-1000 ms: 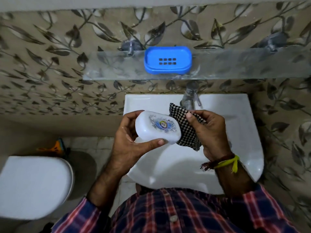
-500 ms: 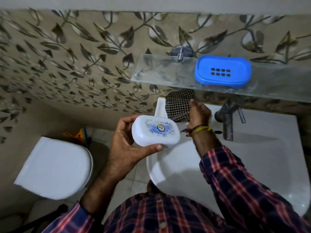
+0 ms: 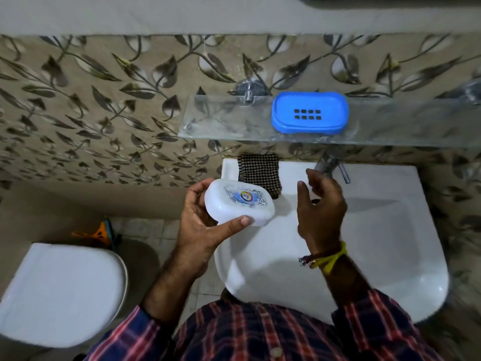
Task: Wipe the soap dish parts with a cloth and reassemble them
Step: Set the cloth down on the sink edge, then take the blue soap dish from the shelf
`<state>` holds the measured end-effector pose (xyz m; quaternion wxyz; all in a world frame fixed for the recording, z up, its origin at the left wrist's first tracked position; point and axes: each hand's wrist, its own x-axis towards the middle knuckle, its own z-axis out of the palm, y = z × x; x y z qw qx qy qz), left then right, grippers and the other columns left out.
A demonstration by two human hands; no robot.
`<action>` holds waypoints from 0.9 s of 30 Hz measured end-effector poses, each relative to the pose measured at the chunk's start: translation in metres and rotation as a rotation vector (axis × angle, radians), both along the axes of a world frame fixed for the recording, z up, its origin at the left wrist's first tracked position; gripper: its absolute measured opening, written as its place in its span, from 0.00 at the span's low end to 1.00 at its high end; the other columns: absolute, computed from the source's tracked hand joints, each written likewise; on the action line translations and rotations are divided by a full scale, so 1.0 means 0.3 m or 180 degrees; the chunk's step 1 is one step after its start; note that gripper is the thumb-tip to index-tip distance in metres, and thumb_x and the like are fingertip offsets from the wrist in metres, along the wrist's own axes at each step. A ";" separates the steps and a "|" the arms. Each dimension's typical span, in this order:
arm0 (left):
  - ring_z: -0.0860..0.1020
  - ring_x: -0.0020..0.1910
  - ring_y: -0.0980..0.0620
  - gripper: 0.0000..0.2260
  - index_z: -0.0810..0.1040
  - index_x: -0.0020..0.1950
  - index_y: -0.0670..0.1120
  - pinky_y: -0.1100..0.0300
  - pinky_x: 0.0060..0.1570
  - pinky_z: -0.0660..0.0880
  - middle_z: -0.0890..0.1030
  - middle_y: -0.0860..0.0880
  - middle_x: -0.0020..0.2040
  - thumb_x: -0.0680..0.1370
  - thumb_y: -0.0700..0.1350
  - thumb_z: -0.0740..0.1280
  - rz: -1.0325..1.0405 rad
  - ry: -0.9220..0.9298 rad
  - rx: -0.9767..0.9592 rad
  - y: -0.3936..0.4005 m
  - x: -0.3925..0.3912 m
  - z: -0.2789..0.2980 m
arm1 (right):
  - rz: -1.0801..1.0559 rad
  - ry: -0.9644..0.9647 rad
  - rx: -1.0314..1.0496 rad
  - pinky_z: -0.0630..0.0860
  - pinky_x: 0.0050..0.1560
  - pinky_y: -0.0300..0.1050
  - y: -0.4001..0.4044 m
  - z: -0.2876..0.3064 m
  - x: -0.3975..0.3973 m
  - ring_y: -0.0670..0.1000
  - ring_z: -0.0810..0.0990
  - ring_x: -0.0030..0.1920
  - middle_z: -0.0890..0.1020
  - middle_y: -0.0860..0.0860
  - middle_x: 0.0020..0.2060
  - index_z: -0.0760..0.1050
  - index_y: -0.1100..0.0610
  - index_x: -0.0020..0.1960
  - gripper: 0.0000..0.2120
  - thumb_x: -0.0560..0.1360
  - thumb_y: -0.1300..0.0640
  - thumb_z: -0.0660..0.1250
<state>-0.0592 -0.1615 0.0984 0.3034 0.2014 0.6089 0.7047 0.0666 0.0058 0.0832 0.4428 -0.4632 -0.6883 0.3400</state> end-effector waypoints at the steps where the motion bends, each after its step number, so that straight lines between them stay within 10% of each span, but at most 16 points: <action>1: 0.83 0.59 0.53 0.46 0.68 0.70 0.43 0.61 0.52 0.81 0.83 0.53 0.61 0.57 0.45 0.87 -0.0042 0.0000 0.0031 0.009 0.004 -0.003 | -0.0010 0.0024 0.0356 0.78 0.53 0.46 -0.003 0.041 0.027 0.53 0.81 0.48 0.83 0.58 0.48 0.81 0.63 0.54 0.10 0.74 0.66 0.72; 14: 0.87 0.45 0.44 0.34 0.76 0.53 0.44 0.53 0.41 0.81 0.87 0.49 0.45 0.59 0.66 0.80 0.0941 -0.0231 -0.0365 0.036 0.111 0.037 | 0.0693 -0.0779 0.1053 0.69 0.67 0.47 0.280 0.342 0.115 0.56 0.74 0.63 0.78 0.57 0.61 0.74 0.62 0.65 0.28 0.70 0.51 0.76; 19: 0.86 0.41 0.46 0.16 0.88 0.49 0.50 0.57 0.36 0.82 0.88 0.47 0.46 0.69 0.59 0.74 0.0618 -0.1616 0.0042 0.022 0.124 0.140 | 0.1441 -0.1443 0.0791 0.64 0.70 0.49 0.385 0.358 0.035 0.59 0.71 0.67 0.76 0.60 0.65 0.70 0.62 0.70 0.38 0.67 0.47 0.78; 27: 0.84 0.48 0.33 0.22 0.79 0.64 0.41 0.34 0.64 0.71 0.84 0.37 0.55 0.77 0.54 0.68 0.0503 -0.2685 0.0893 0.017 0.158 0.203 | 0.1552 -0.0796 0.0497 0.74 0.65 0.48 0.426 0.380 0.021 0.54 0.77 0.61 0.78 0.58 0.61 0.72 0.60 0.66 0.39 0.61 0.47 0.82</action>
